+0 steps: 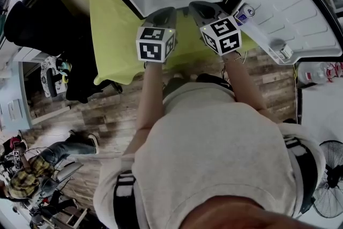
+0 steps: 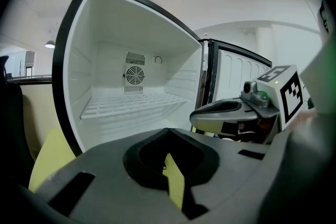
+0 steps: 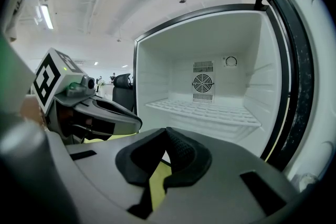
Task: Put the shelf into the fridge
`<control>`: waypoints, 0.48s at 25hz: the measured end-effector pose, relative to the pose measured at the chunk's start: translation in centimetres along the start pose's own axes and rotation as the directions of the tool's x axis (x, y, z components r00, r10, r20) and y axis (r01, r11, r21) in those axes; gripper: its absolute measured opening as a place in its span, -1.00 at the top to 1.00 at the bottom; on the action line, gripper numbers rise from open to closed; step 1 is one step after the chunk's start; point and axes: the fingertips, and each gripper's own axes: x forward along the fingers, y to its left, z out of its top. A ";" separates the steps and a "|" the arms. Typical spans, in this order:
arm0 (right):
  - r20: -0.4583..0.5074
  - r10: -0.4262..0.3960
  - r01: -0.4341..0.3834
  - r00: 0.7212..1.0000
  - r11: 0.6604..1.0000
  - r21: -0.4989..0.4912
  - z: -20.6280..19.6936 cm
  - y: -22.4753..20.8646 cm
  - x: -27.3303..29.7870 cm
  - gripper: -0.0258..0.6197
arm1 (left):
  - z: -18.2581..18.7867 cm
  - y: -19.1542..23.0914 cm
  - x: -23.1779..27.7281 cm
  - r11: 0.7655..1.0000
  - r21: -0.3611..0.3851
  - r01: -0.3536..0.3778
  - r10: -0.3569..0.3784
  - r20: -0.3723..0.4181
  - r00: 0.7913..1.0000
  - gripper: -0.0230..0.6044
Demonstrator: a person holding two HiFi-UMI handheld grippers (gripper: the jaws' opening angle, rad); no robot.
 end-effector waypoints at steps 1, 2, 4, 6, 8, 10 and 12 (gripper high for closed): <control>-0.002 0.000 0.000 1.000 1.000 0.001 0.0 0.0 0.0 0.89 | -0.1 0.0 0.0 1.000 0.000 -0.001 0.001 -0.004 1.000 0.89; -0.005 0.000 0.000 1.000 1.000 0.002 0.0 0.0 0.0 0.89 | -0.1 0.0 0.1 1.000 -0.001 0.000 0.000 -0.005 1.000 0.89; -0.012 -0.002 0.002 1.000 1.000 0.001 0.0 -0.1 0.0 0.89 | -0.1 -0.1 0.1 1.000 -0.006 0.002 -0.002 -0.005 1.000 0.89; -0.017 -0.003 0.003 1.000 1.000 0.000 -0.1 -0.1 0.0 0.89 | -0.2 0.0 0.2 1.000 -0.008 0.001 -0.001 -0.007 1.000 0.89; -0.021 -0.006 0.006 1.000 1.000 0.000 -0.3 -0.2 0.0 0.89 | -0.2 0.1 0.2 1.000 -0.008 -0.001 0.001 -0.009 1.000 0.89; -0.021 -0.007 0.007 1.000 1.000 0.001 -0.4 -0.3 0.1 0.89 | -0.3 0.2 0.2 1.000 -0.010 -0.005 0.005 -0.010 1.000 0.89; -0.023 -0.003 0.003 1.000 1.000 0.003 -0.4 -0.3 0.1 0.89 | -0.3 0.4 0.2 1.000 -0.015 -0.007 0.007 -0.010 1.000 0.89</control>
